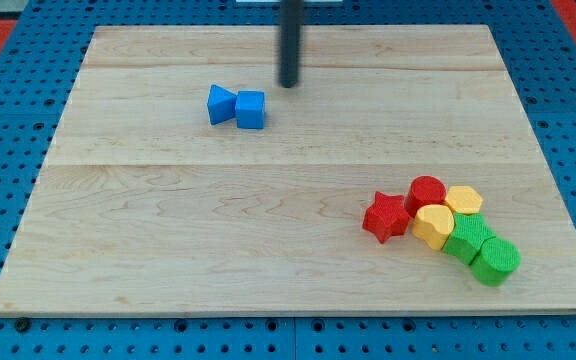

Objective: Move the blue blocks close to the red blocks

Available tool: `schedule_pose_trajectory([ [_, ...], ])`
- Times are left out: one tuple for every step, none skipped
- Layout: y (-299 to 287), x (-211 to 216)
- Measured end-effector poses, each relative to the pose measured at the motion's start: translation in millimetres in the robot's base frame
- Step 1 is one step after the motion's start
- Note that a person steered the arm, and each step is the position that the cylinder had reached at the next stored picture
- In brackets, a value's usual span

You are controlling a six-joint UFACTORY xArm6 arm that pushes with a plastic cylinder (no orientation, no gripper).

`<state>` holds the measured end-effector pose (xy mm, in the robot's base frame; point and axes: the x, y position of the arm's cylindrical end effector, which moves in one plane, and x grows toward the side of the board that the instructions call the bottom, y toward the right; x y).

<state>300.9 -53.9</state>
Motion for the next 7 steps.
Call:
schedule_pose_trajectory([
  [-94, 0],
  [-74, 44],
  [5, 72],
  [60, 62],
  [47, 26],
  [102, 40],
  [116, 104],
])
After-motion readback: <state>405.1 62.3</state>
